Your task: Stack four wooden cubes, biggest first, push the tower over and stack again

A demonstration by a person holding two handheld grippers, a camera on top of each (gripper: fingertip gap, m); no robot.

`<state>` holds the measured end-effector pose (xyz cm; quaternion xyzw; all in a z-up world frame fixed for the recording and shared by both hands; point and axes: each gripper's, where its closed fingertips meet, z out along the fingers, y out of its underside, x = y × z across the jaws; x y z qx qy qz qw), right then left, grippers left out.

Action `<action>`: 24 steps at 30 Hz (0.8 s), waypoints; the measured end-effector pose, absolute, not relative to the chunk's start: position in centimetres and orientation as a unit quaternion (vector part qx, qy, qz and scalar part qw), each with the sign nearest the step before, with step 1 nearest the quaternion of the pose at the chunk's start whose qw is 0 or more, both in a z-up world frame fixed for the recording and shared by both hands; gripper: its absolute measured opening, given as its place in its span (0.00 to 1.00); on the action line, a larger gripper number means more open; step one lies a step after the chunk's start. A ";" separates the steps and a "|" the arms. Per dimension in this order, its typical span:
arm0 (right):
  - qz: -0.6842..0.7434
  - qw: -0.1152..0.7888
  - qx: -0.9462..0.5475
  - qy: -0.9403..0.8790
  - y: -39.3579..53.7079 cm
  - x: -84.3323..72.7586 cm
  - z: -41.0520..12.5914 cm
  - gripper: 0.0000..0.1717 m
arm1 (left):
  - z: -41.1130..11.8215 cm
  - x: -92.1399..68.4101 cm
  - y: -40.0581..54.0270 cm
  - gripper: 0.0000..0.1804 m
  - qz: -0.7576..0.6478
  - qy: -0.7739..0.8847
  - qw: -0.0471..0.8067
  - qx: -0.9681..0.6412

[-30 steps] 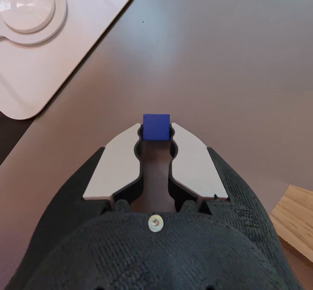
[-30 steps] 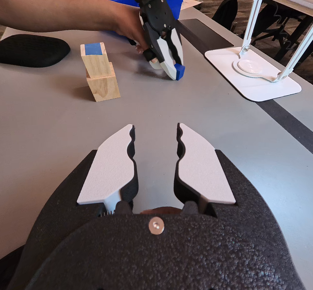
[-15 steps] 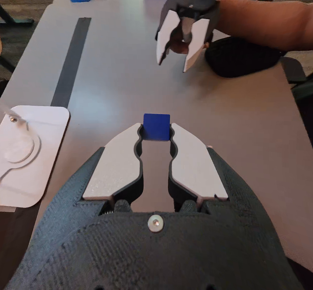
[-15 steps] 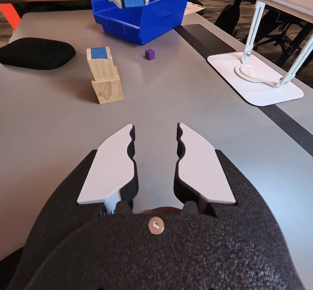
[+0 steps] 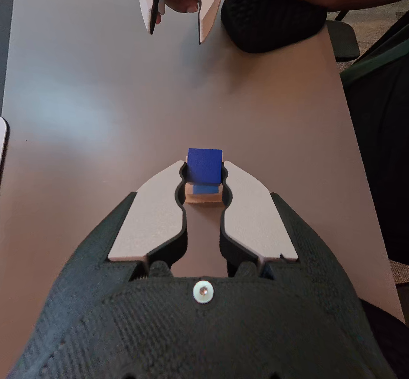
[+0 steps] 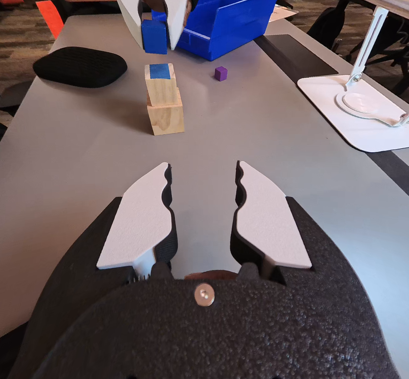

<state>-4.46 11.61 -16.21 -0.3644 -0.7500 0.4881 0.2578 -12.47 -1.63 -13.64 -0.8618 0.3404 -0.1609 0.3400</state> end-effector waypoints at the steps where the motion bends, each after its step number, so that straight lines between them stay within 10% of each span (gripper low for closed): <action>1: 0.487 0.257 -0.365 -0.751 11.6 -4.5 -16.3 0.32 | -13.8 -12.5 -1.6 0.16 -0.161 0.338 0.338 -0.863; 24: 0.481 0.260 -0.381 -0.746 12.3 -4.8 -16.8 0.30 | -15.8 -12.2 -1.3 0.17 -0.147 0.334 0.330 -0.871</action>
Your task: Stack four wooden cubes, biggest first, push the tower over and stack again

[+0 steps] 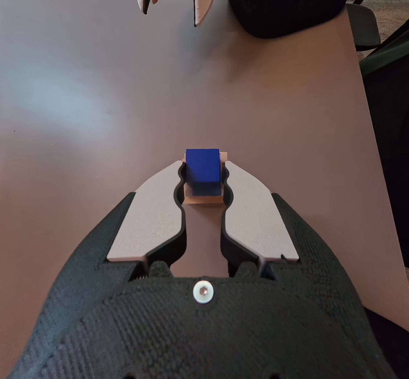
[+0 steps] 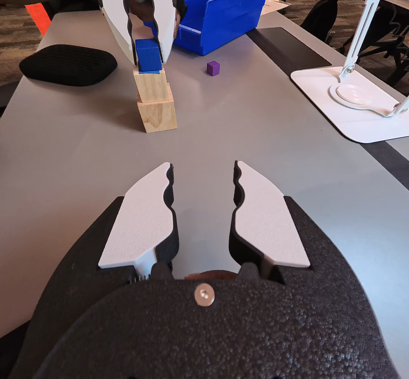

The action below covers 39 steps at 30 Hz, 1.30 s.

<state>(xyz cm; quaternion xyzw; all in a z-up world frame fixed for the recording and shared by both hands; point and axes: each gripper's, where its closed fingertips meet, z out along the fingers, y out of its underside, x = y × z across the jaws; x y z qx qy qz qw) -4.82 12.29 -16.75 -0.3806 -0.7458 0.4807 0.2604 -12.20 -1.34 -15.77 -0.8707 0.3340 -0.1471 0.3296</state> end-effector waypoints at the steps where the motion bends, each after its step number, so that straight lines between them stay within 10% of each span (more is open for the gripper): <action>1: 0.480 0.260 -0.381 -0.746 12.3 -4.8 -16.8 0.30 | -15.7 -12.2 -1.3 0.17 -0.148 0.333 0.332 -0.870; 39: 0.476 0.259 -0.386 -0.747 12.4 -4.9 -17.1 0.29 | -13.4 -13.2 -1.8 0.26 -0.144 0.316 0.385 -0.855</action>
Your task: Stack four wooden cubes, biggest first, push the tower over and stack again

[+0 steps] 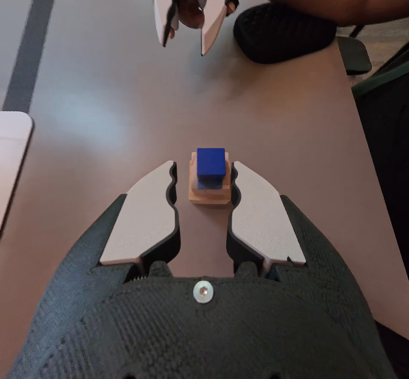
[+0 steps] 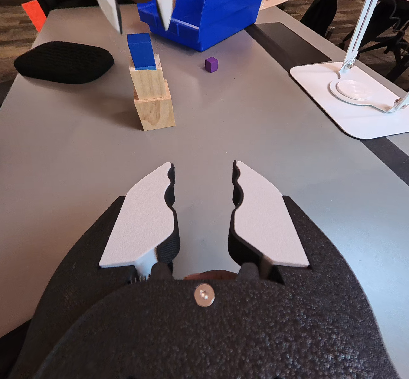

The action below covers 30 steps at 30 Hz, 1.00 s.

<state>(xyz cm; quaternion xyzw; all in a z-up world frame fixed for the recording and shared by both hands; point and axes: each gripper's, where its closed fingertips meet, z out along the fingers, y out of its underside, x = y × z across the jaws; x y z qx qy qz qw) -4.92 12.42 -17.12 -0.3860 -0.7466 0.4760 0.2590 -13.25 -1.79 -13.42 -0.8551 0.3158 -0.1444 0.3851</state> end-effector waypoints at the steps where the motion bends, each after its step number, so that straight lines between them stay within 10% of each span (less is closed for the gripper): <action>1: 0.476 0.259 -0.386 -0.746 12.4 -4.9 -17.1 0.29 | -12.7 -13.9 -1.6 0.27 -0.137 0.302 0.403 -0.853; 14: 0.478 0.258 -0.390 -0.743 12.6 -5.0 -17.2 0.29 | -16.0 -28.8 -4.1 0.27 0.001 -0.151 0.501 -0.852; 30: 0.481 0.262 -0.390 -0.740 12.8 -4.9 -16.9 0.29 | -24.6 -31.7 -2.4 0.33 0.073 -0.198 0.410 -0.888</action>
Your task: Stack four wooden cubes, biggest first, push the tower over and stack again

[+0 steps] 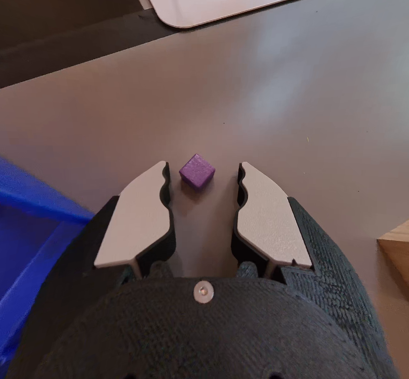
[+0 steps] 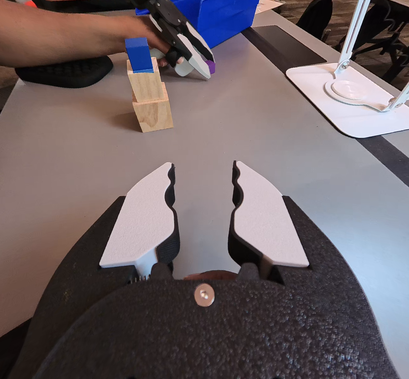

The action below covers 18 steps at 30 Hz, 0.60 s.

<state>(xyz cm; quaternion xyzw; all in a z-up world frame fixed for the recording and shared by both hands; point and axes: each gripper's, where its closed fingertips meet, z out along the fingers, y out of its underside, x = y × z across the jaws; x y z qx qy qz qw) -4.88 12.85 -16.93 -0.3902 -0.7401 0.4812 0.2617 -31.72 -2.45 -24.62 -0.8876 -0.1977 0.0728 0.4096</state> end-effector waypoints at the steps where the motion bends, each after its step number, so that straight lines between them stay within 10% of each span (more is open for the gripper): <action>1: 0.481 0.262 -0.390 -0.740 12.9 -4.9 -16.9 0.29 | -24.6 -31.5 -2.2 0.31 0.070 -0.185 0.411 -0.890; 18: 0.476 0.257 -0.392 -0.745 12.8 -4.9 -17.4 0.29 | -24.5 -29.9 -2.6 0.21 0.049 -0.100 0.431 -0.895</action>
